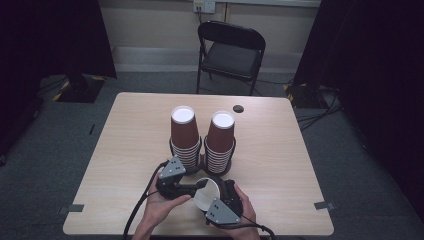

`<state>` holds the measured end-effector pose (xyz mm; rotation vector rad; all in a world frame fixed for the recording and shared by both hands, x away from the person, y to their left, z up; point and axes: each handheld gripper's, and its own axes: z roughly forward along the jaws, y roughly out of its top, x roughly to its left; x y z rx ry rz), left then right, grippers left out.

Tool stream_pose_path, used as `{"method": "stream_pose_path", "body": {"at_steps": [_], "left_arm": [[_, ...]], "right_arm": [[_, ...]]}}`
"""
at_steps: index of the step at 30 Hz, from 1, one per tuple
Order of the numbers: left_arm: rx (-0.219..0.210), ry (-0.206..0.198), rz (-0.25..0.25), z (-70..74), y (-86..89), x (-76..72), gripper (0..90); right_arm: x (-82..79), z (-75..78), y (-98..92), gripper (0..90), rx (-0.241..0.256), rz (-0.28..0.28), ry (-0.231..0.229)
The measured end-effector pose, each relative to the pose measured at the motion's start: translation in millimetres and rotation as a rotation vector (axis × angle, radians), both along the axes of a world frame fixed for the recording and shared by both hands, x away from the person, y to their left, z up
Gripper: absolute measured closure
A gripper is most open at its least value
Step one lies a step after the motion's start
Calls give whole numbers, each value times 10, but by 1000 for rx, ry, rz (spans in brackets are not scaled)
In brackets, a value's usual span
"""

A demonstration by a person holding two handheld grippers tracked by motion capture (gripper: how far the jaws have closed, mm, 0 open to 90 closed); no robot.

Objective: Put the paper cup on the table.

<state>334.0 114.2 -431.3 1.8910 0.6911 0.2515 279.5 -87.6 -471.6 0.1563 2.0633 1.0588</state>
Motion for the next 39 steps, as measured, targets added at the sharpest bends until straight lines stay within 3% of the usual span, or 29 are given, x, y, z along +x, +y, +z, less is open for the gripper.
{"method": "stream_pose_path", "body": {"at_steps": [6,16,24,30,31,36,37,39], "left_arm": [[-67,-18,46,8,61,3,363],[-87,-41,100,21,153,2,306],[-68,-69,170,-71,241,-41,255],[-66,-60,198,-213,302,-47,236],[-71,-61,203,-235,312,-48,229],[-81,-58,213,-337,360,-46,184],[-73,-58,222,-377,374,-44,181],[-64,-61,233,-427,392,-52,179]], "right_arm": [[39,-27,-56,108,21,-14,36],[81,-21,-126,109,77,-16,72],[90,34,-256,109,200,-21,121],[124,57,-345,109,279,-25,172],[144,71,-394,109,332,-35,210],[179,96,-486,109,398,-61,242],[201,112,-542,109,435,-84,263],[225,119,-585,109,462,-102,282]]}}
